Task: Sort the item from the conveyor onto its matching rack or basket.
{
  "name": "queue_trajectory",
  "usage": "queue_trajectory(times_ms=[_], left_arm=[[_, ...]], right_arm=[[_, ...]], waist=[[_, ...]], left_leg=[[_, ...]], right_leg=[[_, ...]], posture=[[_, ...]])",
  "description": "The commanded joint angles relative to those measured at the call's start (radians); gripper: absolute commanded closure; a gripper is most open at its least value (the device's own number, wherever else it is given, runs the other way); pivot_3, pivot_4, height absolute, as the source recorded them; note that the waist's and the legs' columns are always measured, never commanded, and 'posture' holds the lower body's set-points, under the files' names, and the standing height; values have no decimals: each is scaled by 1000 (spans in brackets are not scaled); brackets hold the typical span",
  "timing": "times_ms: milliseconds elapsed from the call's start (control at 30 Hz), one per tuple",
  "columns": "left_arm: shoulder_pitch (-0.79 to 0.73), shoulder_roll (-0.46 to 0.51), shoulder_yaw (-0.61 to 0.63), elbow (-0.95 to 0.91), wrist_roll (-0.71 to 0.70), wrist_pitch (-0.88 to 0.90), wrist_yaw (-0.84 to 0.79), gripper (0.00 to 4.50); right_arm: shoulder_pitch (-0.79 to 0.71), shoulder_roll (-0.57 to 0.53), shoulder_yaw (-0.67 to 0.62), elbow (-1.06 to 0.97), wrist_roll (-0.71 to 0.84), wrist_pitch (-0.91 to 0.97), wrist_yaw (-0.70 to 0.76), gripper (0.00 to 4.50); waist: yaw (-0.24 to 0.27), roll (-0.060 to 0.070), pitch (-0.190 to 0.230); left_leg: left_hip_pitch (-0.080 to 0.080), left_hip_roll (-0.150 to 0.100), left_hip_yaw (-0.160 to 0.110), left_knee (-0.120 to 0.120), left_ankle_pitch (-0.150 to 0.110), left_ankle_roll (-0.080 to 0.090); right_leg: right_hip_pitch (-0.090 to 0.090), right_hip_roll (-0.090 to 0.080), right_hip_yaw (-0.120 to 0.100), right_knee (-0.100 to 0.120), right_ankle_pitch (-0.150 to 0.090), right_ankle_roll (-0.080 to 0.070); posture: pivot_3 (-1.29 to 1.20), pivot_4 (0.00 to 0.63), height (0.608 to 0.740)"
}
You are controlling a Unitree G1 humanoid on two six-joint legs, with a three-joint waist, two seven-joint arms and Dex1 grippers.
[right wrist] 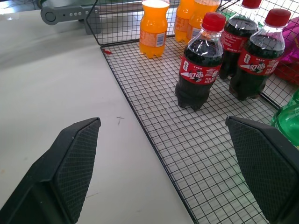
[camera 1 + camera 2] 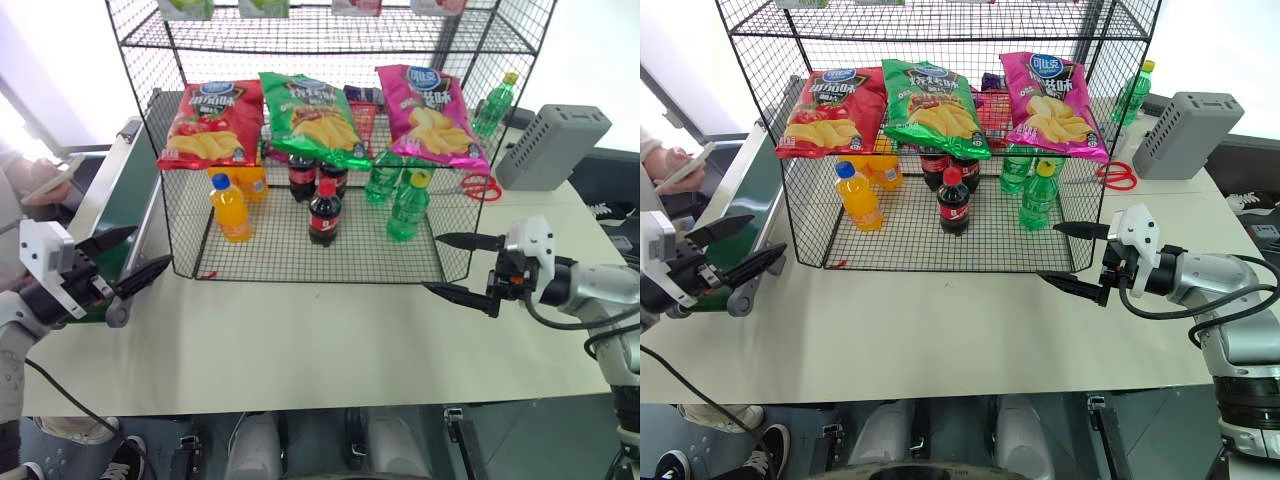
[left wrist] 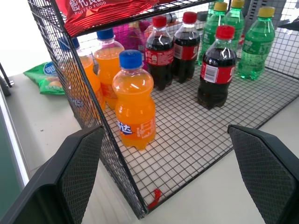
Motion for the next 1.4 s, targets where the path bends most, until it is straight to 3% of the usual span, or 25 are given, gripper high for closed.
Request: queue_trajectory(times_ms=[33,1400], left_arm=[[2,14,11,-5,-1,-14,-9,0],[16,15,-6,-47,-5,-3,-1,0]], right_arm=[[-9,-5,-10,-2,3,-15,2,26],[3,-14,-6,8,-40,-47,24,26]], waist=[[0,0,0],[0,0,0]], left_leg=[[0,0,0,0,0,0],[0,0,0,0,0,0]], right_leg=[[0,0,0,0,0,0],[0,0,0,0,0,0]], posture=[[0,150,737],[0,150,737]])
